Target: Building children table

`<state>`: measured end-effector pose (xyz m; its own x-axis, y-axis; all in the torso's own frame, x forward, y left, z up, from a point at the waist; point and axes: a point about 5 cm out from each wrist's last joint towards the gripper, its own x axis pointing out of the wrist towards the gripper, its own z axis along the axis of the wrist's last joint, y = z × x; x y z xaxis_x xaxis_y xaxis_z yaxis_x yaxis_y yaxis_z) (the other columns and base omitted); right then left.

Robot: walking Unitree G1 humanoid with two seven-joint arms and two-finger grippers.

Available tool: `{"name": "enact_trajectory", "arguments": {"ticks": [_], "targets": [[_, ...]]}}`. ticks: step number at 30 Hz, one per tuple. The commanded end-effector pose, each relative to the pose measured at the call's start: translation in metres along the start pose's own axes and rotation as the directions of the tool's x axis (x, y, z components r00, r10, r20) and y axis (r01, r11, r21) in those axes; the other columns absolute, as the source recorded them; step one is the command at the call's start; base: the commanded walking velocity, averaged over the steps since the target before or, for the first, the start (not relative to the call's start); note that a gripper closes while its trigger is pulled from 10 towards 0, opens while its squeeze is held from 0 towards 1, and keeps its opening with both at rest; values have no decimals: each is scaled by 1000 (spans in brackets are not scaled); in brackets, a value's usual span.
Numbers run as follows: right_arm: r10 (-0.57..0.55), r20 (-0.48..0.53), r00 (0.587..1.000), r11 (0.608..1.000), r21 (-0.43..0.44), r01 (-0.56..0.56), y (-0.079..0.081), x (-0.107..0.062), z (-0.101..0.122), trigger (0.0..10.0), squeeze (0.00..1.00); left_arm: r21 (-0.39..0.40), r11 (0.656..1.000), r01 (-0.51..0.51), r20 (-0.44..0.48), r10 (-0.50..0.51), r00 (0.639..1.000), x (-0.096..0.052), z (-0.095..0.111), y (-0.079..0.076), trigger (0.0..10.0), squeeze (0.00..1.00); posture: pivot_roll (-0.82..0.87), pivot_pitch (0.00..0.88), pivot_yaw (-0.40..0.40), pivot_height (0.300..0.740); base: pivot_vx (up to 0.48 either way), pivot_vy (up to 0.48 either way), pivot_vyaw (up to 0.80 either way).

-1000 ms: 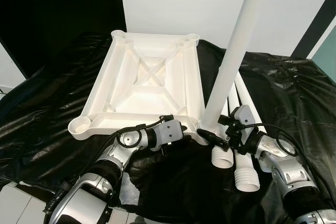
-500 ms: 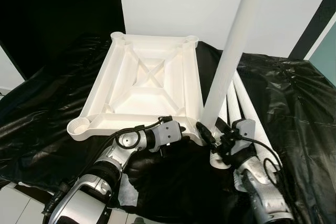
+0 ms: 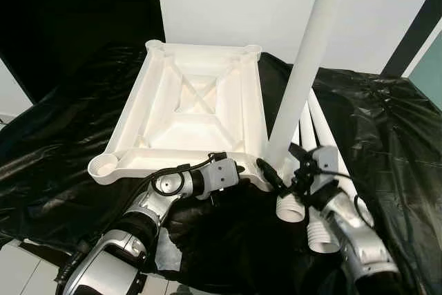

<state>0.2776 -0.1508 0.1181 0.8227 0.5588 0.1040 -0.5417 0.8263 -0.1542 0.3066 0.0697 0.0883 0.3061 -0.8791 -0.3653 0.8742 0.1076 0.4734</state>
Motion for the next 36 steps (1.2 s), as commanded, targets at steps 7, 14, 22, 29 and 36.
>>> {"name": "enact_trajectory", "arguments": {"ticks": [7,14,22,29,36], "targets": [[275,-133,952,960,100,-263,-6,-3,-4,10000,0,-59,993,100,-72,-104,992,4,-17,-27,10000,0,242,0,-80,740,0,0,0],[393,-150,907,915,163,-369,2,-7,-5,0,0,-60,994,95,-71,-100,993,3,-18,-27,10000,0,248,0,-84,740,0,0,0],[279,-118,953,947,199,-253,20,-9,-15,0,0,-59,994,94,-80,-98,992,1,-19,-26,10000,0,259,0,-79,740,0,0,0],[-253,-13,967,964,82,254,12,-15,-12,0,0,-56,995,86,-84,-91,992,0,-19,-25,10000,0,279,0,-81,740,0,0,0],[-328,-22,944,943,57,329,12,-14,-13,0,0,-56,994,93,-91,-97,991,-4,-22,-26,10000,0,284,0,-72,740,0,0,0]]}}
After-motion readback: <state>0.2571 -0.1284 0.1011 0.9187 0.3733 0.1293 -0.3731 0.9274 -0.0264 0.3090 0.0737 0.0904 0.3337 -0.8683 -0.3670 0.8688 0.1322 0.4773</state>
